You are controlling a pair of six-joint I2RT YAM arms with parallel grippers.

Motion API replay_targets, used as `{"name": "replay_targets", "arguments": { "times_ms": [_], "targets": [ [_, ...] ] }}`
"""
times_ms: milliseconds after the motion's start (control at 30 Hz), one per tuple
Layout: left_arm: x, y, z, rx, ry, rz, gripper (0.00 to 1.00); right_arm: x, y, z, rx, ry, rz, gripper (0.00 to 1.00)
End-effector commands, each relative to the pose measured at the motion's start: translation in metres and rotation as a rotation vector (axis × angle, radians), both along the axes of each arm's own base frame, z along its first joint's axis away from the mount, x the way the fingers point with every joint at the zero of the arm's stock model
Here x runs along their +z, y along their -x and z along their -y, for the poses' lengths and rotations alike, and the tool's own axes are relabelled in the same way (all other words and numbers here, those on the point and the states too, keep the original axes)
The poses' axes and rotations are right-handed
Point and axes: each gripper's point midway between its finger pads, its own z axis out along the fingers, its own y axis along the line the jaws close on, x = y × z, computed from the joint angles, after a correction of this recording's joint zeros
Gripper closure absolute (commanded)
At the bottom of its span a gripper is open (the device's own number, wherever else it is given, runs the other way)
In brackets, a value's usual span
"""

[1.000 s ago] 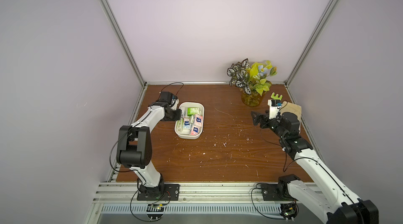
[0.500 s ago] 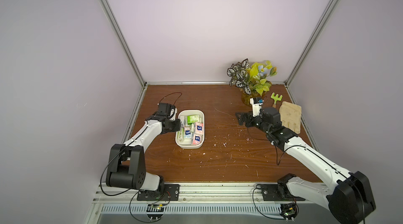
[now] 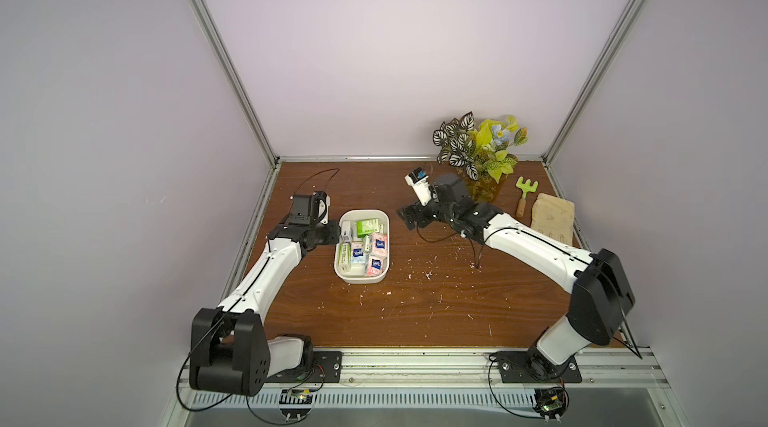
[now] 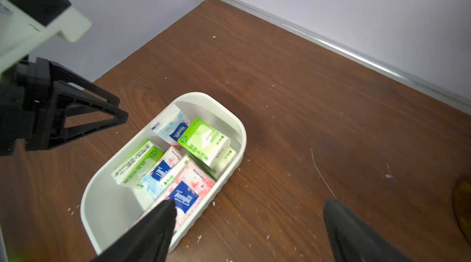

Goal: Take the pocket tissues out of the storage box
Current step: Move the storage box to the center of the board.

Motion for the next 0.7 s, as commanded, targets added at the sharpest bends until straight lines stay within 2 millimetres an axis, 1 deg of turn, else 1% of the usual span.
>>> {"name": "replay_targets", "arguments": {
  "times_ms": [0,67,133,200,267,433,467,567,667],
  "targets": [
    [0.007,0.007,-0.001,0.03,0.013,0.036,0.51,-0.005,0.002,-0.026,0.218,0.142,0.064,0.1],
    [0.01,0.009,-0.003,0.056,0.029,0.071,0.45,-0.009,-0.002,-0.044,0.317,0.166,0.073,0.14],
    [0.011,0.013,-0.003,0.081,0.055,0.111,0.35,-0.014,-0.007,-0.059,0.393,0.187,0.085,0.17],
    [0.009,0.017,-0.003,0.1,0.087,0.143,0.26,-0.018,-0.012,-0.071,0.451,0.206,0.094,0.19],
    [0.007,0.022,-0.004,0.119,0.104,0.173,0.22,-0.023,-0.017,-0.08,0.497,0.224,0.091,0.22],
    [-0.002,0.03,-0.011,0.148,0.087,0.156,0.2,-0.032,-0.018,-0.108,0.651,0.213,0.077,0.27],
    [-0.004,0.031,-0.01,0.149,0.094,0.151,0.2,-0.037,-0.016,-0.113,0.685,0.208,0.077,0.28],
    [-0.008,0.034,-0.006,0.146,0.127,0.152,0.2,-0.044,-0.014,-0.124,0.758,0.199,0.1,0.29],
    [-0.012,0.036,-0.006,0.148,0.132,0.146,0.19,-0.047,-0.012,-0.129,0.808,0.198,0.129,0.3]
  ]
}}
